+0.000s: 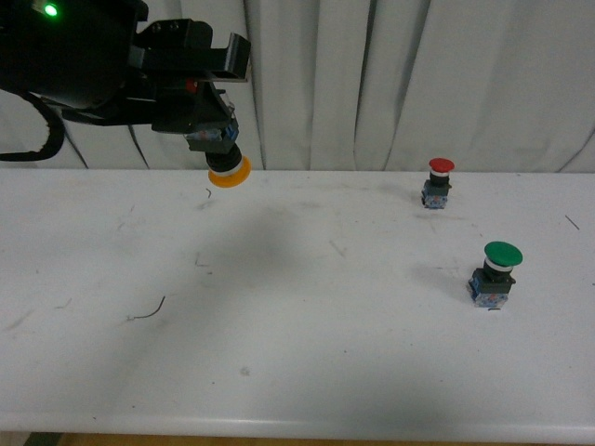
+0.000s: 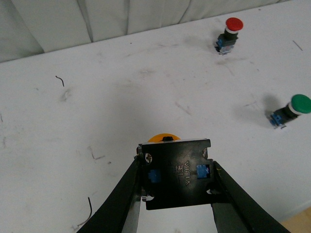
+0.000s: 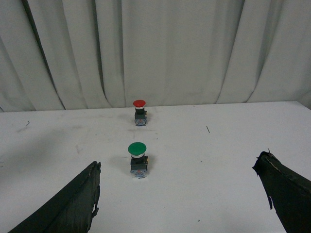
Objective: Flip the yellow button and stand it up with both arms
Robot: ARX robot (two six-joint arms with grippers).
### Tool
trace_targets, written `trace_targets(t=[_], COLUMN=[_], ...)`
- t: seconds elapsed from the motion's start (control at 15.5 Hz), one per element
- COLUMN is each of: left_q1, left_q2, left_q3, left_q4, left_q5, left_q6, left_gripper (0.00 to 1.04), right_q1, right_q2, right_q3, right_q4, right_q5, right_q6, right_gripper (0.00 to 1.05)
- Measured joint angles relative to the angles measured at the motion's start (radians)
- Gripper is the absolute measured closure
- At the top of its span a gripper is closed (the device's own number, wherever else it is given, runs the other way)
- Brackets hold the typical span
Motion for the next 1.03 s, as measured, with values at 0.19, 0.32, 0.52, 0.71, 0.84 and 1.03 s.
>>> trace_targets(t=[0.19, 0.32, 0.52, 0.71, 0.84, 1.03], left_q1=[-0.045, -0.050, -0.006, 0.058, 0.070, 0.078], left_q2=[-0.174, -0.233, -0.327, -0.358, -0.328, -0.215], left_q3=[-0.157, -0.233, -0.293, -0.389, -0.463, -0.522], left_q4=[0.021, 0.022, 0.154, 0.412, 0.647, 0.992], left_q5=[-0.056, -0.074, 0.093, 0.365, 0.486, 0.523], left_q6=[-0.001, -0.006, -0.124, -0.367, -0.542, -0.781], left_gripper=[0.70, 0.70, 0.70, 0.70, 0.70, 0.70], right_q1=[0.000, 0.000, 0.000, 0.000, 0.000, 0.000], right_q2=[0.000, 0.000, 0.000, 0.000, 0.000, 0.000], right_q3=[0.000, 0.000, 0.000, 0.000, 0.000, 0.000], right_q4=[0.000, 0.000, 0.000, 0.000, 0.000, 0.000], right_q5=[0.000, 0.000, 0.000, 0.000, 0.000, 0.000], right_q6=[0.000, 0.000, 0.000, 0.000, 0.000, 0.000], right_gripper=[0.06, 0.06, 0.06, 0.06, 0.06, 0.06])
